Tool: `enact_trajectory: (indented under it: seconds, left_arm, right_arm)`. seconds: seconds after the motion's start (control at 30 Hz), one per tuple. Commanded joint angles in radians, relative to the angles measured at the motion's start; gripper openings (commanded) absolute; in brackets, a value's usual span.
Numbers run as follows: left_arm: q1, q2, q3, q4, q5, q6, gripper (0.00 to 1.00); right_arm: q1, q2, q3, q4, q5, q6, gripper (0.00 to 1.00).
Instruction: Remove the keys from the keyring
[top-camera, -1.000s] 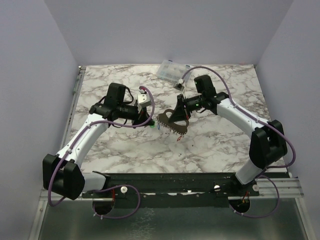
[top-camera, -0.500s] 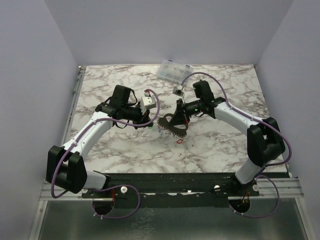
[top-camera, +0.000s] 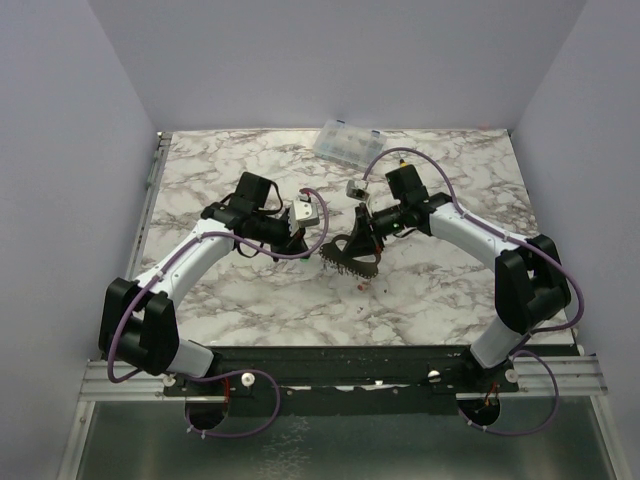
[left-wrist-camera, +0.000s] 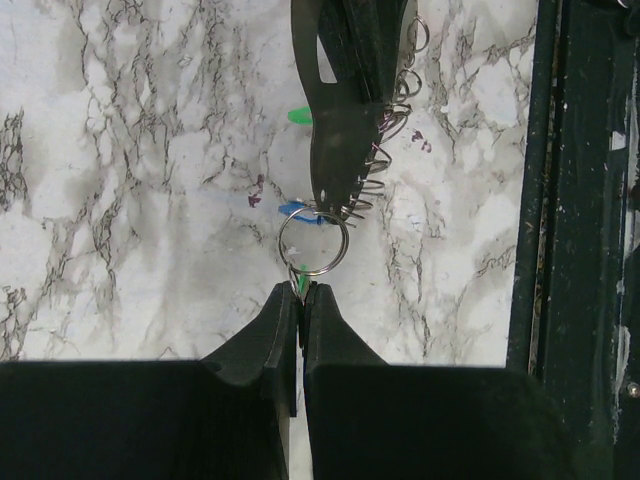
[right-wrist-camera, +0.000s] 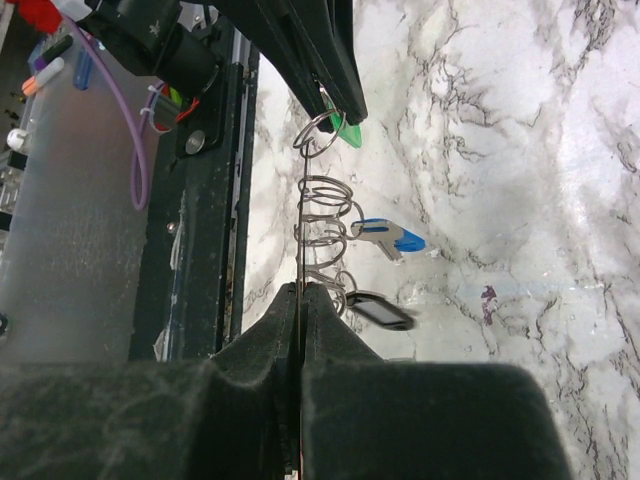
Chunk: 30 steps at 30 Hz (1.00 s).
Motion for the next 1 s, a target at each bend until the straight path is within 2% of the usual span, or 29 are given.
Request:
enact_trajectory:
  seconds: [0.0, 0.2, 0.47, 0.57, 0.63, 0.77, 0.87, 0.97]
  left_arm:
    - [0.024, 0.000, 0.036, 0.017, -0.025, 0.037, 0.00]
    - [0.022, -0.022, 0.038, 0.076, -0.080, 0.006, 0.00]
    - [0.002, -0.022, 0.046, 0.117, -0.045, -0.024, 0.00]
    - [0.002, -0.030, 0.059, 0.081, -0.036, 0.012, 0.00]
    - [-0.005, -0.035, 0.075, 0.047, -0.050, 0.043, 0.00]
    - [-0.019, -0.022, 0.164, -0.110, -0.093, 0.156, 0.00]
    - [-0.052, -0.021, 0.215, -0.199, -0.177, 0.271, 0.00]
    - [-0.093, -0.021, 0.256, -0.236, -0.251, 0.367, 0.00]
  right_arm:
    - [-0.005, -0.037, 0.002, -0.137, -0.076, -0.044, 0.00]
    - [0.013, -0.016, -0.031, -0.225, -0.086, -0.125, 0.01]
    - [0.063, -0.043, -0.038, -0.184, -0.104, -0.104, 0.01]
    - [0.064, -0.054, -0.028, -0.200, -0.079, -0.126, 0.20]
    - [0.062, -0.066, -0.027, -0.198, -0.061, -0.124, 0.29]
    - [0.061, -0.085, -0.019, -0.205, -0.037, -0.127, 0.33]
    - [0.061, -0.090, -0.011, -0.200, -0.049, -0.121, 0.39]
    - [0.059, -0.102, -0.012, -0.159, -0.055, -0.086, 0.43]
